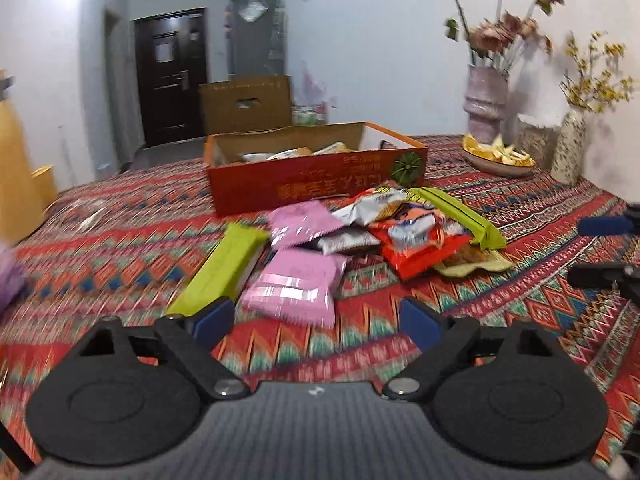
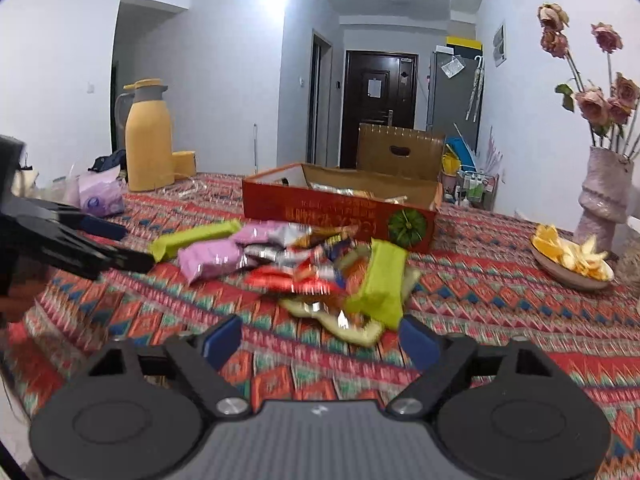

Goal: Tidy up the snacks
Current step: 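Grasp a pink packet with the left gripper while the right grasps a white packet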

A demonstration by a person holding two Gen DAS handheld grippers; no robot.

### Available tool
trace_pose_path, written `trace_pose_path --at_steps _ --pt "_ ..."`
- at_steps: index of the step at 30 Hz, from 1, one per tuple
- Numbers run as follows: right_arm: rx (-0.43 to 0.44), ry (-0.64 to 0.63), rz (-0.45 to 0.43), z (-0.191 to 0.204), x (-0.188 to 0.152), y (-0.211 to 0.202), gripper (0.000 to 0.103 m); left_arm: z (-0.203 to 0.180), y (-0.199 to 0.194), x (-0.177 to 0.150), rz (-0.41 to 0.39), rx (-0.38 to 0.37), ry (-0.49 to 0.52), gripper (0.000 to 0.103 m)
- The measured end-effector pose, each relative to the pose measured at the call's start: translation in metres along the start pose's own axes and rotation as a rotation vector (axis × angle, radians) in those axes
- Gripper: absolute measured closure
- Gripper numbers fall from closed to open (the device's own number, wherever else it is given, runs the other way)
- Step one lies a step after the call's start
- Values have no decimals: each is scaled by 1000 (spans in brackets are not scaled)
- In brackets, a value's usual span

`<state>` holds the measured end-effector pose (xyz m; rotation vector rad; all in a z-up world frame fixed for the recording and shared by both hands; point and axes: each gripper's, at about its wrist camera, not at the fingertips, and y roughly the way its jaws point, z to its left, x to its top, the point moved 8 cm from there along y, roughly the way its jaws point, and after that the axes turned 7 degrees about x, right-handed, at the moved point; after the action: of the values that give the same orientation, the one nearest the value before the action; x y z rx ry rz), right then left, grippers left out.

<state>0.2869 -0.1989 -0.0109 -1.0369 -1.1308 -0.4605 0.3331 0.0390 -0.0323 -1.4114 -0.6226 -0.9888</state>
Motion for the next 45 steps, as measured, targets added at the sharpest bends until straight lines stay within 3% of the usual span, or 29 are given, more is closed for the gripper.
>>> trace_pose_path --at_steps 3,8,11,19,25,28,34,40,45 --pt "20 23 12 -3 17 24 36 2 37 12 25 -7 48 12" --pt "9 -77 43 -8 51 69 37 6 83 14 67 -35 34 12" --pt "57 -147 77 -11 73 100 37 6 101 8 93 -32 34 17" --pt "185 -261 232 -10 92 204 36 18 108 2 114 -54 -38 40" --pt "242 -233 343 -13 75 247 40 20 104 2 112 -60 -45 40" --pt "266 -156 322 -18 72 248 40 19 103 3 113 -58 -43 40" --pt "231 -110 247 -17 74 233 41 18 89 -1 123 -44 -69 40" --pt "143 -115 131 -11 74 164 41 15 45 -6 94 -56 -132 40" --pt "65 -26 61 -11 47 93 41 11 5 -19 100 -40 -221 40"
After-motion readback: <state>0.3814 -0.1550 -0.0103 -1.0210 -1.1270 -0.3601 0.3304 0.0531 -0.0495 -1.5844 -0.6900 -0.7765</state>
